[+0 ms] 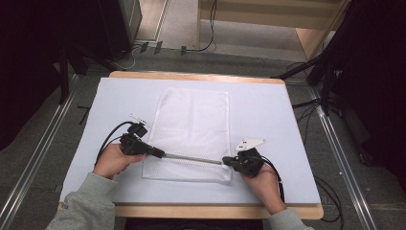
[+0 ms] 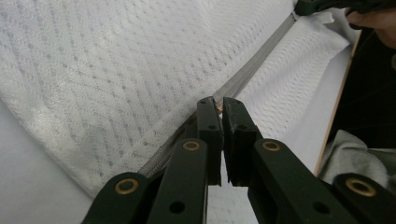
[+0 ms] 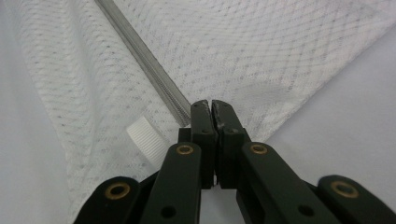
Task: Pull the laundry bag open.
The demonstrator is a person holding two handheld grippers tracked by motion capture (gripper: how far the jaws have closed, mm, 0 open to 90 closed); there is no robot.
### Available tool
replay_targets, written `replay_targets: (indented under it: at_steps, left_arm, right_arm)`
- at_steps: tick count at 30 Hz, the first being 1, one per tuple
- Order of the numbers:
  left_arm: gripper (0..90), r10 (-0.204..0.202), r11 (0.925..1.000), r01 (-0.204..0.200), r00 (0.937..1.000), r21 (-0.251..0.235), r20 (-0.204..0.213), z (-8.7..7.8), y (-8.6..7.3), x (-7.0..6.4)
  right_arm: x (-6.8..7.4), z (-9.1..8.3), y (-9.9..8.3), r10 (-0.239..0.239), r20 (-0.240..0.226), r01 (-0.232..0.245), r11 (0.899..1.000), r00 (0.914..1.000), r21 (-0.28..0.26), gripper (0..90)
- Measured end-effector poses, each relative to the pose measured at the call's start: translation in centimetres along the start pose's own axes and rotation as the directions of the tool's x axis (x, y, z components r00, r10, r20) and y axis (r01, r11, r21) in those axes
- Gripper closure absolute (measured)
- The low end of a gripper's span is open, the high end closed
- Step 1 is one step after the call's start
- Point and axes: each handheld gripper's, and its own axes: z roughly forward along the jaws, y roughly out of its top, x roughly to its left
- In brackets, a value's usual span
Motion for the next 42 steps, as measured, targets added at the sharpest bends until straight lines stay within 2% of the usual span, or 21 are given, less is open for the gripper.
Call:
replay_targets:
  at_steps: [4, 8, 14, 19, 30, 34, 36, 42]
  left_arm:
    - [88.1, -0.009, 1.0, 0.009, 0.9998, -0.001, -0.016, -0.2, -0.3, 0.1]
    - [88.1, -0.026, 0.9996, 0.026, 0.9995, -0.008, -0.019, -0.8, -0.8, 0.5]
    - [88.0, -0.033, 0.9992, 0.032, 0.9993, -0.024, -0.017, -1.5, -1.4, 0.7]
    - [88.1, -0.053, 0.9981, 0.052, 0.998, -0.032, -0.035, -1.9, -1.8, 0.9]
    - [88.1, -0.072, 0.9966, 0.071, 0.9969, -0.044, -0.032, -2.6, -2.5, 1.4]
    - [88.1, -0.082, 0.9956, 0.08, 0.9954, -0.049, -0.049, -3.1, -2.8, 1.7]
    - [88.1, -0.088, 0.9951, 0.085, 0.9953, -0.05, -0.043, -3.4, -3.1, 2.0]
    - [88.1, -0.123, 0.9905, 0.118, 0.9895, -0.07, -0.076, -4.2, -3.9, 2.7]
  right_arm:
    - [-0.1, 0.0, 0.1, -0.004, -0.005, 0.004, 1.0, 1.0, 0.003, 89.7]
    - [-0.1, 0.1, 0.1, -0.008, -0.011, 0.008, 1.0, 0.9999, 0.006, 89.8]
    - [0.0, 0.2, 0.3, -0.019, -0.015, 0.019, 1.0, 0.9997, 0.012, 89.7]
    - [0.0, 0.3, 0.5, -0.03, -0.011, 0.031, 0.999, 0.9995, 0.02, 89.8]
    - [-0.1, 0.3, 0.6, -0.035, -0.023, 0.035, 0.999, 0.9991, 0.027, 89.9]
    - [-0.1, 0.3, 0.6, -0.035, -0.02, 0.036, 0.999, 0.9992, 0.027, 89.8]
    - [-0.1, 0.3, 0.6, -0.033, -0.023, 0.033, 0.999, 0.9992, 0.028, 89.9]
    - [-0.1, 0.3, 0.6, -0.034, -0.024, 0.035, 0.999, 0.9991, 0.027, 89.9]
